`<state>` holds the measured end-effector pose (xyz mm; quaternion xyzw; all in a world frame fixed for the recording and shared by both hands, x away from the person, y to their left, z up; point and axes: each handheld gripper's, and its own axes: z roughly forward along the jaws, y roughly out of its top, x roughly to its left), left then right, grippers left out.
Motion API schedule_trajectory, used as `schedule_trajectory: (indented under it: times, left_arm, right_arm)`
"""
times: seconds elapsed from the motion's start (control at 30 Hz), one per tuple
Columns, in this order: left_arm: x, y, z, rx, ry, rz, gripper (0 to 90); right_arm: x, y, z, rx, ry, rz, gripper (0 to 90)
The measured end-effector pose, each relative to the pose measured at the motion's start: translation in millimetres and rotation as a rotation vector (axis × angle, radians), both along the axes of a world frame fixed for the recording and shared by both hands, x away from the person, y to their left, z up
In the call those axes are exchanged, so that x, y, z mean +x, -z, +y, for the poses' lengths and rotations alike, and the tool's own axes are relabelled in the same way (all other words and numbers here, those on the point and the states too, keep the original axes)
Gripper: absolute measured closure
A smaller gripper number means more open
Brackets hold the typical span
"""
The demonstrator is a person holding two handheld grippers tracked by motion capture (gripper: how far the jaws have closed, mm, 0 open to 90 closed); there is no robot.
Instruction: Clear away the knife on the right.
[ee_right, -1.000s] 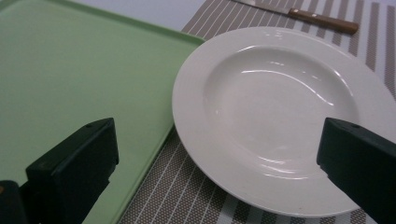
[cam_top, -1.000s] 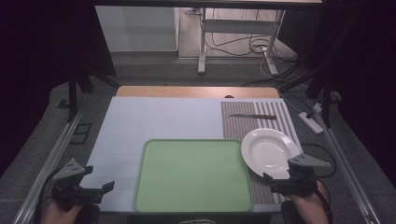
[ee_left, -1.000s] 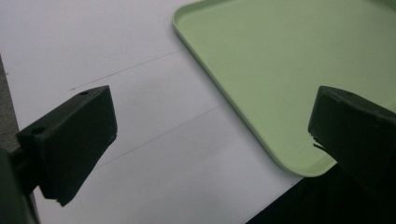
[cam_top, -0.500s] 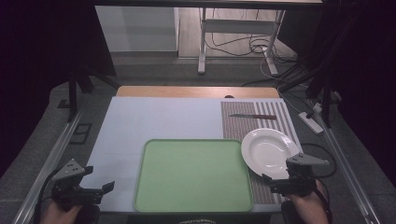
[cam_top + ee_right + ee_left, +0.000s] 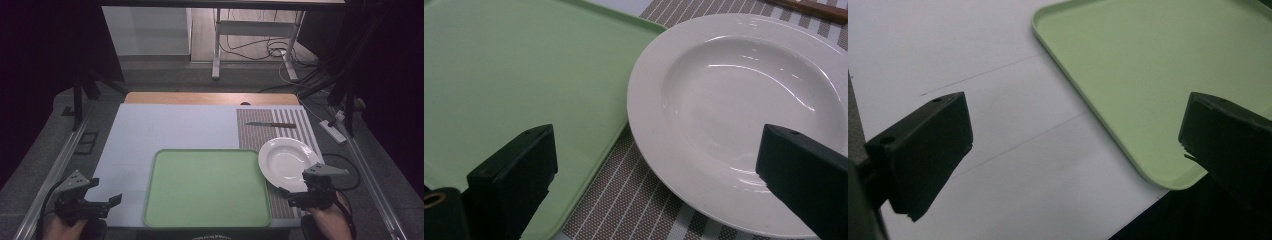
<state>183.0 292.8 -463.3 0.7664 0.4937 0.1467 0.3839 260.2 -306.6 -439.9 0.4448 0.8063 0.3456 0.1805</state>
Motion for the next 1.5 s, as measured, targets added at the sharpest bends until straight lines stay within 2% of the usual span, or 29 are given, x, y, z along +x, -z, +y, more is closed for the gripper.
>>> schedule_trajectory:
  times: [0.07, 0.27, 0.6, 0.9, 1.07, 1.33, 1.5]
  left_arm:
    - [0.0, 0.0, -0.1, 0.001, 0.0, 0.001, 0.5]
    - [0.1, 0.2, 0.6, -0.005, -0.005, 0.003, 0.3]
    - [0.0, 0.2, 0.0, 0.001, -0.006, 0.001, 0.1]
    - [0.0, 0.2, -0.4, 0.003, -0.006, 0.002, 0.3]
    - [0.0, 0.3, -0.6, 0.005, -0.006, 0.0, 0.2]
    - [0.1, 0.3, 0.0, 0.001, -0.009, 0.0, 0.2]
    - [0.1, 0.2, 0.3, -0.001, -0.01, 0.002, 0.2]
  right_arm:
    - [3.3, -0.6, 0.7, 0.038, 0.014, 0.005, 3.4]
    - [9.2, -1.9, 3.3, 0.028, 0.005, -0.007, 2.9]
    - [21.7, -2.6, 5.3, 0.052, -0.019, -0.01, 2.9]
    - [38.6, -1.4, 10.0, 0.056, -0.016, 0.021, 1.2]
    - [51.3, 0.0, 13.2, 0.03, -0.003, 0.024, 1.2]
    - [71.3, 5.7, 15.3, 0.026, 0.014, 0.057, 0.0]
    - [81.3, 6.6, 17.8, 0.008, 0.015, 0.054, 0.0]
